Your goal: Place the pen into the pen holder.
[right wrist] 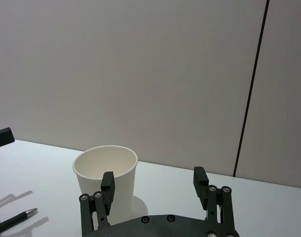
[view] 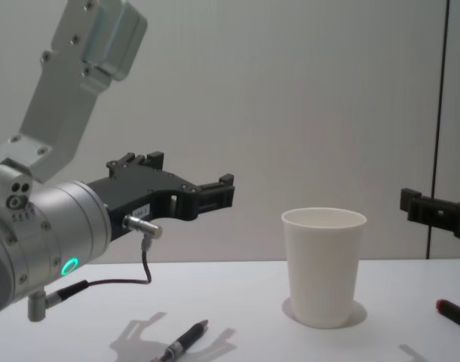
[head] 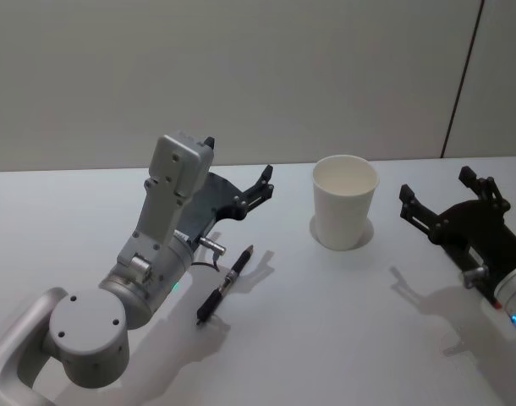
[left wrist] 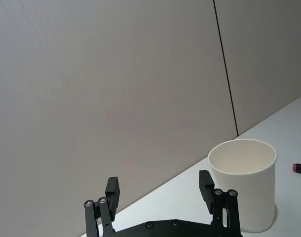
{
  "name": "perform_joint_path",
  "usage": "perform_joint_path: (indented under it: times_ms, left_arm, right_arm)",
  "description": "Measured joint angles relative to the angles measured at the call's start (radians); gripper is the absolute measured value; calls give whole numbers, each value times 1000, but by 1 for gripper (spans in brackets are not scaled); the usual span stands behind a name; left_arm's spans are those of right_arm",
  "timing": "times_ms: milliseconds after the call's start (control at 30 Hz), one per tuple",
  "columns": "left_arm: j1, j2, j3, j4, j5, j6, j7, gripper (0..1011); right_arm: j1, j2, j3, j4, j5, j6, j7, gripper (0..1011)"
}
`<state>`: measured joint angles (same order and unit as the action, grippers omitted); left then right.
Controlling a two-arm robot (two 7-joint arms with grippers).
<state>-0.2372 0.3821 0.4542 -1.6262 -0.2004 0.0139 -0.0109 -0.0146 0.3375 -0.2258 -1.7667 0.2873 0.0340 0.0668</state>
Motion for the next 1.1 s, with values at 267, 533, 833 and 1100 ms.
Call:
perform_joint_path:
  times_ms: [267,533,833,1100]
  left_arm:
    - [0,0,0,0,0,0,0,1001]
    - [0,0,0,0,0,0,0,1001]
    - [0,0,0,0,0,0,0,1001]
    - [0,0,0,0,0,0,0,1001]
  right_arm:
    - [0,0,0,0,0,0,0,1001]
    - [0,0,0,0,0,0,0,1001]
    - [0,0,0,0,0,0,0,1002]
    - [0,0,0,0,0,0,0,1001]
